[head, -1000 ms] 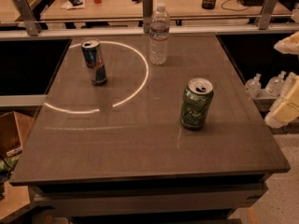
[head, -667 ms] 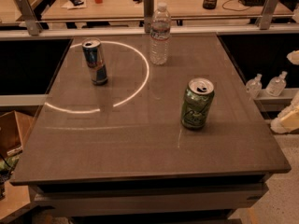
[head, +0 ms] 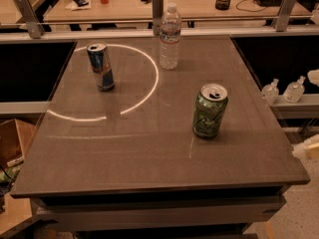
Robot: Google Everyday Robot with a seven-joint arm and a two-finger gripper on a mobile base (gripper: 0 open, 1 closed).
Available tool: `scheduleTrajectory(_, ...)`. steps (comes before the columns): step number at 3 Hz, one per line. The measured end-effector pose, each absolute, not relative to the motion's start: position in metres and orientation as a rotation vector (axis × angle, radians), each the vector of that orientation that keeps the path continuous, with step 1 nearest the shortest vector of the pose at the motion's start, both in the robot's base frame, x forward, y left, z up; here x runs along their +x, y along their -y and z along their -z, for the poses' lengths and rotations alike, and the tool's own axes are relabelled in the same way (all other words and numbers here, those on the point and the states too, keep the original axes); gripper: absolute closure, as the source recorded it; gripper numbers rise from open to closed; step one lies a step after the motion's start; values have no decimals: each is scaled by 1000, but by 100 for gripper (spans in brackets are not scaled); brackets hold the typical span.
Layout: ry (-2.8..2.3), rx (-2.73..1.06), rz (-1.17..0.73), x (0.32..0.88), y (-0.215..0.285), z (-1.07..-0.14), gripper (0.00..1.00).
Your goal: Move green can near water bottle
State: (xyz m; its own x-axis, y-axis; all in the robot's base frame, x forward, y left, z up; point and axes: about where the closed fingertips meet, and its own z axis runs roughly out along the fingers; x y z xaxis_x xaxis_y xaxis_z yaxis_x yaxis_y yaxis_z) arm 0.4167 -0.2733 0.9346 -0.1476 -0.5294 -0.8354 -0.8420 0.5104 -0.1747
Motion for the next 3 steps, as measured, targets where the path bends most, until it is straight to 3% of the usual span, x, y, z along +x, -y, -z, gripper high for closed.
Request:
scheduleTrajectory(1, -1707, -1054, -580, 393, 255, -942, 0)
scheduleTrajectory(3, -1768, -973, -620, 376, 241, -929, 0)
